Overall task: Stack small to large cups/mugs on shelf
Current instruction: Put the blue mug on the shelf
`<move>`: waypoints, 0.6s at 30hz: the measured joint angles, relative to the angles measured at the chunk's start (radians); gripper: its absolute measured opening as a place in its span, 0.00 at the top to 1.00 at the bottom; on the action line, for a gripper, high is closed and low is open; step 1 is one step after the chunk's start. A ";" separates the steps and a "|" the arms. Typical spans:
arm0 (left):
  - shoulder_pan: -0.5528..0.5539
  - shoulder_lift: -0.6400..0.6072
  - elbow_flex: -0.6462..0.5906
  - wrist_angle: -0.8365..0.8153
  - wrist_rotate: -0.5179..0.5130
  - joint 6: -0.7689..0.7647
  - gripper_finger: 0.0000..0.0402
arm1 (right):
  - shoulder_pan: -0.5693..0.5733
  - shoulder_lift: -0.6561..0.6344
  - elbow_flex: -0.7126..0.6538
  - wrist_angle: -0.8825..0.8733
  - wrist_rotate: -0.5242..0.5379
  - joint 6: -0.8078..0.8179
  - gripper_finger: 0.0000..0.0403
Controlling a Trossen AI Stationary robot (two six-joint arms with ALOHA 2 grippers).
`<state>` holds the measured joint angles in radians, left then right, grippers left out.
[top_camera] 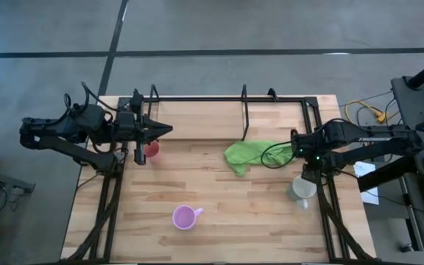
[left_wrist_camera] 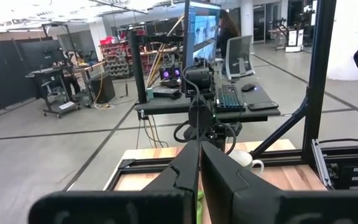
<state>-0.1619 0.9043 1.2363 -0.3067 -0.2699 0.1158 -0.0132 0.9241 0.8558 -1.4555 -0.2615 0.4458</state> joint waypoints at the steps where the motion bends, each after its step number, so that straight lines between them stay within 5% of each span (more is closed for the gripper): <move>1: 0.000 0.000 0.000 0.000 0.000 0.000 1.00 | 0.000 0.000 0.000 0.000 0.000 0.000 0.72; 18: 0.000 0.005 0.000 0.000 0.000 0.000 1.00 | 0.000 0.000 -0.025 0.032 0.000 0.000 0.72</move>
<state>-0.1619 0.9091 1.2362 -0.3068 -0.2699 0.1162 -0.0132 0.9241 0.8313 -1.4237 -0.2611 0.4461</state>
